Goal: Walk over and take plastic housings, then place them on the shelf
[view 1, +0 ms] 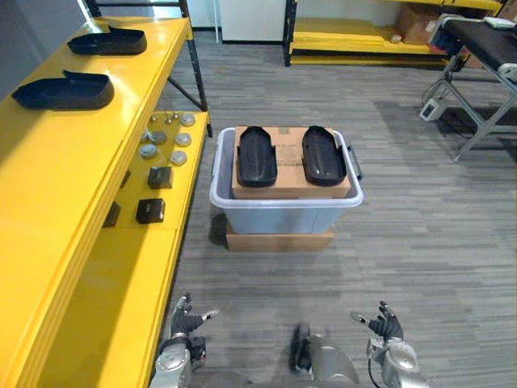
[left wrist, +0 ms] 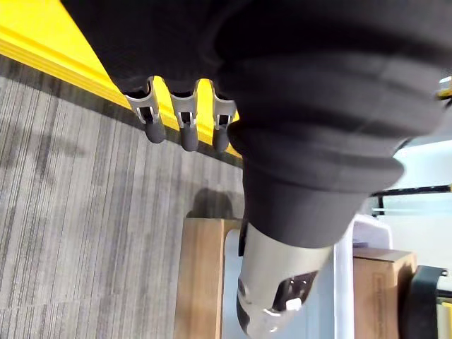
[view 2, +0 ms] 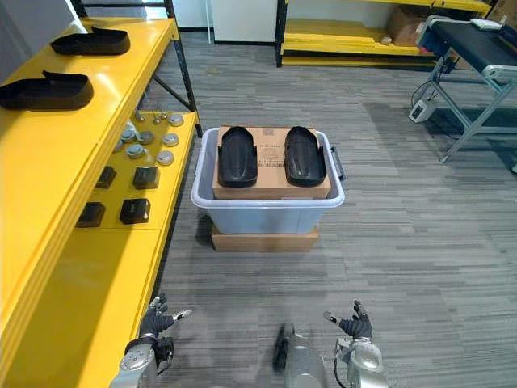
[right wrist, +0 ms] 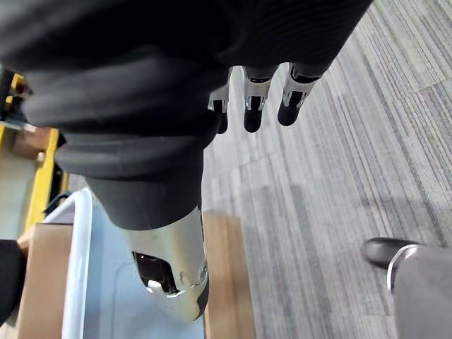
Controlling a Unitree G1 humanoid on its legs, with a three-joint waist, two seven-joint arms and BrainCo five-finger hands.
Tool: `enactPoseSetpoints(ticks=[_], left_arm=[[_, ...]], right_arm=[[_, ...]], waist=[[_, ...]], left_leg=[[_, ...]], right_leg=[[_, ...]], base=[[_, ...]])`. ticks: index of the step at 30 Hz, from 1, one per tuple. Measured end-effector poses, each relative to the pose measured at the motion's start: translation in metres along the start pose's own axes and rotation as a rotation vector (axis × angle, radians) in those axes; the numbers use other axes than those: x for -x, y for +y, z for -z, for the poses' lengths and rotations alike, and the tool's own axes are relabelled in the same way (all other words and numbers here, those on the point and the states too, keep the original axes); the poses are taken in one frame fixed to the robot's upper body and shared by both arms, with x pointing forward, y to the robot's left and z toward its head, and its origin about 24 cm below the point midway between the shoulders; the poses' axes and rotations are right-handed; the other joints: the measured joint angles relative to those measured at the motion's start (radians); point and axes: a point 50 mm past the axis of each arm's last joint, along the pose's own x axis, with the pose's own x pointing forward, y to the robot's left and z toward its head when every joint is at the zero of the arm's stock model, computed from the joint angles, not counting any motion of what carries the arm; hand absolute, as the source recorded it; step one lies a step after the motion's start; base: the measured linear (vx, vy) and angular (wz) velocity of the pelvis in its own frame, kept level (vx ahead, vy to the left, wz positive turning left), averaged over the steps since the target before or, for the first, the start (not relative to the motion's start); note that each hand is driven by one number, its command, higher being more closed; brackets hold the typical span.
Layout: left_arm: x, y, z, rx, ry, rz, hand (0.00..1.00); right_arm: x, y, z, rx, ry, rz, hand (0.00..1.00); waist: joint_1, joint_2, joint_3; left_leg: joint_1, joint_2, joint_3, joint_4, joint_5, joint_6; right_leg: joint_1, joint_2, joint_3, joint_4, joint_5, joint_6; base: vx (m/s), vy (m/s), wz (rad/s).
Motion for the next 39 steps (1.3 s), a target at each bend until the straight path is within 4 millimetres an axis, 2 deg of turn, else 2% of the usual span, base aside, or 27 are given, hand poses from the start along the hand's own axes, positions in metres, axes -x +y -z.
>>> enactPoseSetpoints(ticks=[1,2,3,4,5,6,9,11,12,13,16,20,23,25,26,28,30,31,32,33,34,35,37,39], left_arm=[[-0.001,-0.004,-0.002,0.008,-0.003,0.008,0.00],[0.000,-0.006,-0.001,0.014,-0.001,0.010,0.00],[0.002,-0.011,0.004,0.028,0.014,0.016,0.00],[0.003,-0.012,0.006,0.029,0.019,0.020,0.00],[0.004,-0.013,0.007,0.031,0.023,0.024,0.00],[0.004,-0.013,0.008,0.033,0.026,0.023,0.00],[0.006,-0.012,0.011,0.034,0.037,0.020,0.00],[0.007,-0.015,0.014,0.038,0.047,0.027,0.00],[0.008,-0.022,0.014,0.034,0.047,0.049,0.00],[0.007,-0.022,0.014,0.025,0.052,0.053,0.00],[0.006,-0.013,0.015,0.001,0.053,0.037,0.00],[0.008,0.001,0.021,-0.032,0.073,0.012,0.00],[0.008,0.008,0.023,-0.047,0.079,0.000,0.00],[0.008,0.009,0.023,-0.052,0.077,-0.002,0.00],[0.008,0.009,0.022,-0.053,0.074,-0.001,0.00],[0.010,0.010,0.023,-0.064,0.070,-0.001,0.00],[0.013,0.012,0.025,-0.070,0.070,0.000,0.00],[0.014,0.012,0.027,-0.077,0.071,0.003,0.00],[0.015,0.013,0.028,-0.087,0.075,0.013,0.00],[0.015,0.013,0.028,-0.088,0.076,0.014,0.00],[0.015,0.012,0.028,-0.088,0.074,0.016,0.00],[0.014,0.012,0.027,-0.089,0.072,0.017,0.00],[0.014,0.010,0.027,-0.093,0.072,0.024,0.00],[0.015,0.010,0.028,-0.094,0.073,0.026,0.00]], right_arm=[[-0.001,-0.003,-0.001,-0.007,0.003,0.011,0.00],[-0.001,-0.004,0.000,-0.009,0.004,0.016,0.00],[-0.001,-0.004,0.000,-0.009,0.003,0.009,0.00],[-0.001,-0.001,0.000,-0.008,0.000,-0.001,0.00],[-0.001,0.001,-0.002,-0.023,-0.007,-0.007,0.00],[-0.002,0.004,-0.005,-0.040,-0.019,-0.012,0.00],[-0.004,0.004,-0.011,-0.058,-0.034,-0.010,0.00],[-0.003,-0.004,-0.006,-0.075,-0.020,0.021,0.00],[-0.001,-0.015,0.000,-0.071,-0.008,0.053,0.00],[0.002,-0.020,0.012,-0.065,0.039,0.066,0.00],[0.006,-0.019,0.022,-0.069,0.071,0.065,0.00],[0.007,-0.023,0.023,-0.082,0.072,0.086,0.00],[0.005,-0.027,0.020,-0.097,0.064,0.114,0.00],[0.003,-0.040,0.015,-0.117,0.047,0.168,0.00],[0.002,-0.048,0.009,-0.123,0.028,0.198,0.00],[0.002,-0.077,-0.015,-0.138,-0.068,0.288,0.00],[0.004,-0.098,-0.047,-0.143,-0.196,0.361,0.00],[0.006,-0.102,-0.055,-0.138,-0.231,0.375,0.00],[0.008,-0.107,-0.073,-0.131,-0.303,0.388,0.00],[0.010,-0.108,-0.082,-0.128,-0.338,0.394,0.00],[0.013,-0.108,-0.102,-0.125,-0.421,0.400,0.00],[0.014,-0.107,-0.109,-0.121,-0.449,0.400,0.00],[0.017,-0.099,-0.137,-0.103,-0.553,0.396,0.00],[0.018,-0.090,-0.152,-0.087,-0.610,0.375,0.00]], waist=[[-0.002,-0.001,0.000],[-0.003,-0.001,0.000],[-0.004,-0.001,0.002],[0.006,-0.002,0.002],[0.014,0.007,-0.003],[0.015,0.004,-0.002],[0.017,0.007,-0.002],[0.013,0.018,0.000],[0.009,0.055,-0.013],[0.011,0.054,-0.016],[0.011,0.018,-0.024],[0.012,0.003,-0.027],[0.012,-0.001,-0.033],[0.010,-0.003,-0.044],[0.010,-0.004,-0.044],[0.008,-0.006,-0.046],[-0.004,-0.006,-0.052],[-0.009,-0.012,-0.054],[-0.014,-0.012,-0.061],[-0.015,-0.012,-0.062],[-0.018,-0.018,-0.062],[-0.018,-0.020,-0.062],[-0.017,-0.023,-0.060],[-0.016,-0.024,-0.059]], left_leg=[[-0.013,-0.004,-0.015,0.072,0.039,-0.052],[-0.029,-0.012,-0.025,0.146,0.059,-0.071],[-0.111,-0.007,-0.036,0.400,0.141,-0.073],[-0.153,0.005,-0.026,0.498,0.135,-0.073],[-0.210,0.039,0.011,0.619,0.117,-0.066],[-0.263,0.066,0.041,0.648,0.095,-0.034],[-0.326,0.083,0.053,0.535,0.054,-0.045],[-0.337,0.076,0.039,0.285,0.064,-0.061],[-0.323,0.081,0.017,0.104,0.184,-0.078],[-0.304,0.065,0.020,0.092,0.191,-0.055],[-0.267,0.018,0.034,0.021,0.206,-0.031],[-0.205,-0.012,0.075,-0.056,0.221,-0.012],[-0.184,-0.014,0.098,-0.090,0.229,-0.010],[-0.181,-0.013,0.108,-0.117,0.237,-0.009],[-0.179,-0.013,0.112,-0.123,0.238,-0.009],[-0.164,-0.013,0.133,-0.155,0.246,-0.010],[-0.152,-0.014,0.151,-0.179,0.252,-0.009],[-0.151,-0.015,0.154,-0.185,0.254,-0.007],[-0.152,-0.016,0.161,-0.191,0.255,-0.005],[-0.152,-0.016,0.163,-0.194,0.256,-0.005],[-0.152,-0.017,0.169,-0.209,0.264,-0.002],[-0.153,-0.018,0.172,-0.215,0.268,0.000],[-0.158,-0.020,0.174,-0.223,0.275,0.003],[-0.158,-0.025,0.175,-0.224,0.277,0.006]], right_leg=[[0.021,-0.010,-0.010,0.036,-0.048,-0.006],[0.052,-0.014,-0.017,0.031,-0.070,-0.004],[0.151,-0.012,-0.027,-0.019,-0.093,-0.004],[0.186,-0.006,-0.027,-0.044,-0.096,-0.007],[0.245,0.006,-0.026,-0.086,-0.100,-0.012],[0.289,0.008,-0.022,-0.119,-0.100,-0.012],[0.336,-0.002,0.004,-0.151,-0.108,0.001],[0.362,-0.015,0.011,-0.150,-0.127,0.032],[0.374,-0.001,0.008,-0.150,-0.143,0.059],[0.392,-0.014,0.018,-0.151,-0.149,0.080],[0.389,-0.064,0.025,-0.148,-0.165,0.104],[0.388,-0.092,0.063,-0.151,-0.171,0.122],[0.384,-0.091,0.085,-0.154,-0.171,0.123],[0.367,-0.088,0.097,-0.156,-0.169,0.124],[0.363,-0.087,0.103,-0.156,-0.169,0.125],[0.355,-0.087,0.125,-0.156,-0.167,0.128],[0.349,-0.087,0.143,-0.156,-0.164,0.131],[0.345,-0.087,0.146,-0.156,-0.164,0.132],[0.337,-0.087,0.155,-0.156,-0.162,0.133],[0.334,-0.087,0.160,-0.156,-0.161,0.134],[0.323,-0.088,0.166,-0.156,-0.156,0.134],[0.318,-0.087,0.169,-0.156,-0.153,0.134],[0.314,-0.087,0.176,-0.171,-0.135,0.137],[0.313,-0.092,0.179,-0.171,-0.135,0.137]], base=[[0.52,-0.194,0.39],[0.67,-0.250,0.49],[0.37,-0.125,0.30],[0.49,-0.145,0.14],[0.35,-0.091,-0.02],[0.40,-0.097,-0.07],[0.24,0.024,-0.23],[0.18,0.152,-0.07],[0.15,0.176,0.11],[0.16,0.156,0.12],[0.13,0.138,0.01],[0.08,0.077,-0.22],[0.04,0.007,-0.23],[0.03,-0.026,-0.17],[0.03,-0.017,-0.24],[0.03,0.001,-0.30],[0.04,0.019,-0.25],[0.03,0.025,-0.21],[0.02,0.021,-0.15],[0.01,0.029,-0.19],[0.00,0.023,-0.14],[-0.01,0.027,-0.12],[-0.02,0.029,-0.06],[-0.03,0.037,0.00]])
